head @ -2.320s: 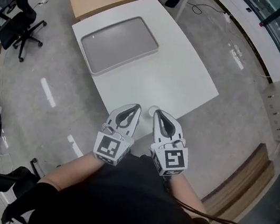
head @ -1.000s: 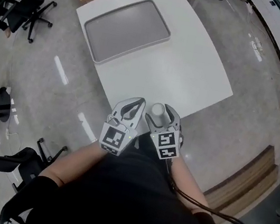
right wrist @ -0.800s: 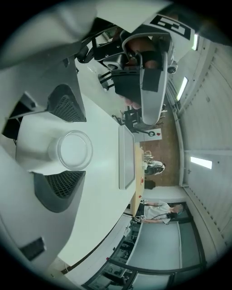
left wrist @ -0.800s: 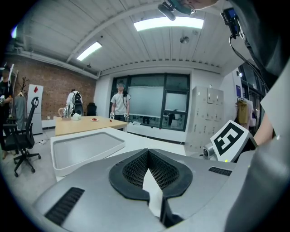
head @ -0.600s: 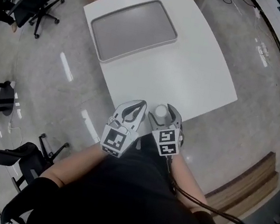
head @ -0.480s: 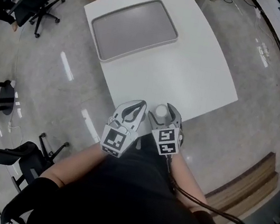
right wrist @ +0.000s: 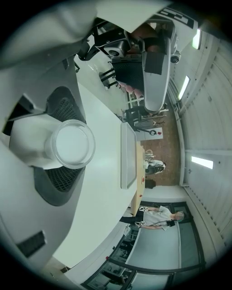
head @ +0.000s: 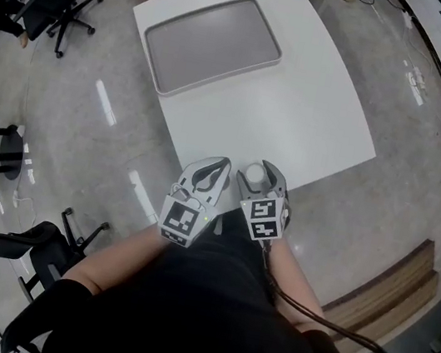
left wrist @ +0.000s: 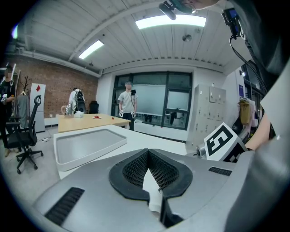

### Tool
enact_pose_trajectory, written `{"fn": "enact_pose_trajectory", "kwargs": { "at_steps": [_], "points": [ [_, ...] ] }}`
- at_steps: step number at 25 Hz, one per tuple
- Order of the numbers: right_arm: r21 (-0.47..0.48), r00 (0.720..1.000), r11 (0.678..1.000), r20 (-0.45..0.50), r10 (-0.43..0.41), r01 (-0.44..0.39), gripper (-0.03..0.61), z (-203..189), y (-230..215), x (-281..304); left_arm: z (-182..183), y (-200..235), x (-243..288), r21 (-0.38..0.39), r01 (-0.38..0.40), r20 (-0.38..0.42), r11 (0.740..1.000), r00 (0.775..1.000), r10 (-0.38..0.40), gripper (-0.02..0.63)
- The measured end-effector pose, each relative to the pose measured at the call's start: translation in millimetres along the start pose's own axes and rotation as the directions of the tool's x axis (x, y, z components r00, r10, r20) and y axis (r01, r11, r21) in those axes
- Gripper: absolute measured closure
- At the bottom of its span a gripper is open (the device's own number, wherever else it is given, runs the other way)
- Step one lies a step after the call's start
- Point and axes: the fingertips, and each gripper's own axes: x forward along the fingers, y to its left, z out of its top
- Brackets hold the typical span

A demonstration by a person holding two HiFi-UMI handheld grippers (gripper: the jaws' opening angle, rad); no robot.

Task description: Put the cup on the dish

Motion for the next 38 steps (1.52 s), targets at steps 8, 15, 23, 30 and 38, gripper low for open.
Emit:
{"fn": "enact_pose_trajectory", "kwargs": {
  "at_steps": [8,15,23,30,38],
  "points": [
    [0.006,1.000,1.000,0.026,-0.008,0.008,0.302,12,-1,-14,10,1,0,0.001,-0.006,0.026,1.000,1.000,0.006,0.607],
    [-0.041,0.999,0.999,0.038,0.004,-0.002,0.302,52,5,-35,35,9,-5,0.009,-0.029,0.086,1.000,0.996,0.028,0.607],
    [-0.079,0.994,0.997,0.109,0.009,-0.001,0.302,102,18,-62,63,29,-24,0.001,-0.083,0.153,0.997,0.985,0.082,0.606],
    [-0.115,0.985,0.993,0.172,0.020,0.000,0.302,146,26,-84,74,49,-37,-0.003,-0.130,0.182,0.991,0.975,0.129,0.606],
    [-0.144,0.979,0.990,0.201,0.028,0.001,0.302,172,27,-89,87,59,-36,-0.003,-0.142,0.210,0.990,0.968,0.140,0.607]
  ]
}}
